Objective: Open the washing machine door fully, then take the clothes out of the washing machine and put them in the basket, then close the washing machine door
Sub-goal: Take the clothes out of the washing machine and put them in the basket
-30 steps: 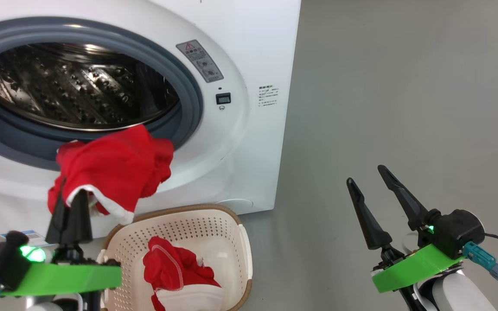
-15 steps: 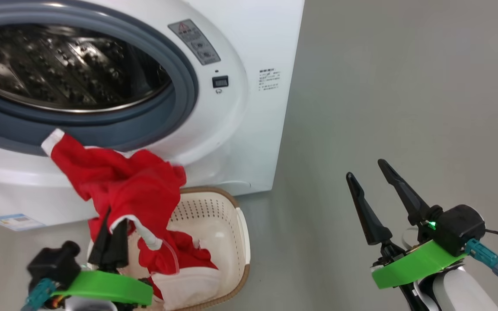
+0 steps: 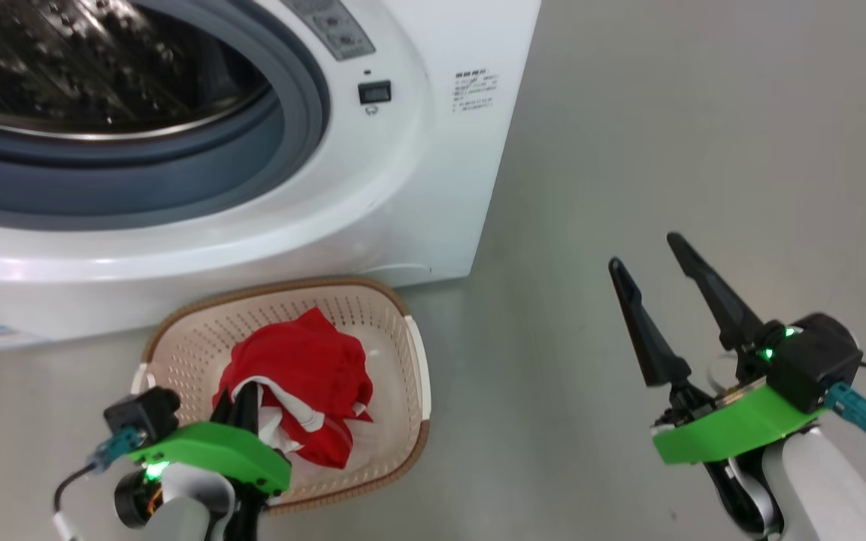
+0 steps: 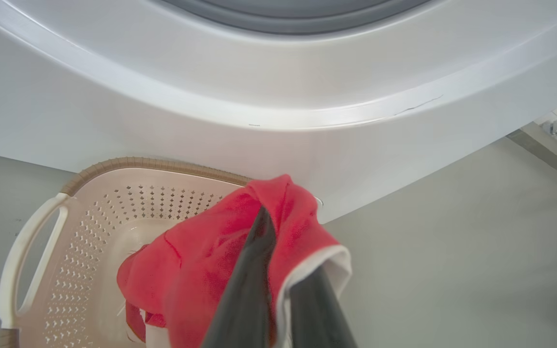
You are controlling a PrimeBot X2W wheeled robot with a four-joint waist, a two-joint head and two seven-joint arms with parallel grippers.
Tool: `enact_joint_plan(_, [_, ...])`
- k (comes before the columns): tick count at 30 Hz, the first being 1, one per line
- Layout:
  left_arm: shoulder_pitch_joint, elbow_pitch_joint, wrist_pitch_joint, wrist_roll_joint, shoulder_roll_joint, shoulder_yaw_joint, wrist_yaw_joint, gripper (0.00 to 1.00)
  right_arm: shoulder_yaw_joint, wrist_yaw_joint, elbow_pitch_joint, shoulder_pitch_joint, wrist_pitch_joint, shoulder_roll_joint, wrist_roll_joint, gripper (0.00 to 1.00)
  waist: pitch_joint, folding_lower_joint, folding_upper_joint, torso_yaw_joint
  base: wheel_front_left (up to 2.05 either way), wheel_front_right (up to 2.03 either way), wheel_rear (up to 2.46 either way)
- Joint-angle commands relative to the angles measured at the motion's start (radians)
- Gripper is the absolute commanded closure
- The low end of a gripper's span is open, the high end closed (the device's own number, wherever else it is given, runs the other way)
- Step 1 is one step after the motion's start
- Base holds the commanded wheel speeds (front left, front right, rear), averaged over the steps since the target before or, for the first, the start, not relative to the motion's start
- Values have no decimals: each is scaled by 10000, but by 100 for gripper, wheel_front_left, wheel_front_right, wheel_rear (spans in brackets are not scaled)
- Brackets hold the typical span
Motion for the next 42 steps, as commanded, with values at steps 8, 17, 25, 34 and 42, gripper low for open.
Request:
enact_joint_plan(8, [-1650, 2583, 106, -1086, 123, -869, 127, 100, 289, 48, -349, -629, -63, -152, 66, 0, 1076, 0, 0, -24, 0, 0, 0])
enact_joint_plan(17, [-2872, 4696, 892, -2164, 122, -1802, 276, 100, 369, 48, -403, -833, -63, -187, 150, 0, 1607, 0, 0, -366, 0, 0, 0])
enact_joint_plan(25, [-3334, 5478, 1048, -2329, 122, -2348, 170, 100, 484, 48, -355, -927, -63, -54, 200, 0, 1842, 0, 0, -583, 0, 0, 0])
enact_joint_plan(34, [-3331, 5641, 335, -2267, 122, -2854, -115, 0, 442, 48, -84, -850, -63, 11, 207, 0, 1469, 0, 0, -374, 0, 0, 0])
enact_joint_plan(42, [-3153, 5451, -374, -1792, 122, -3319, -247, 0, 412, 48, 14, -769, -63, 27, 155, 0, 731, 0, 0, -143, 0, 0, 0])
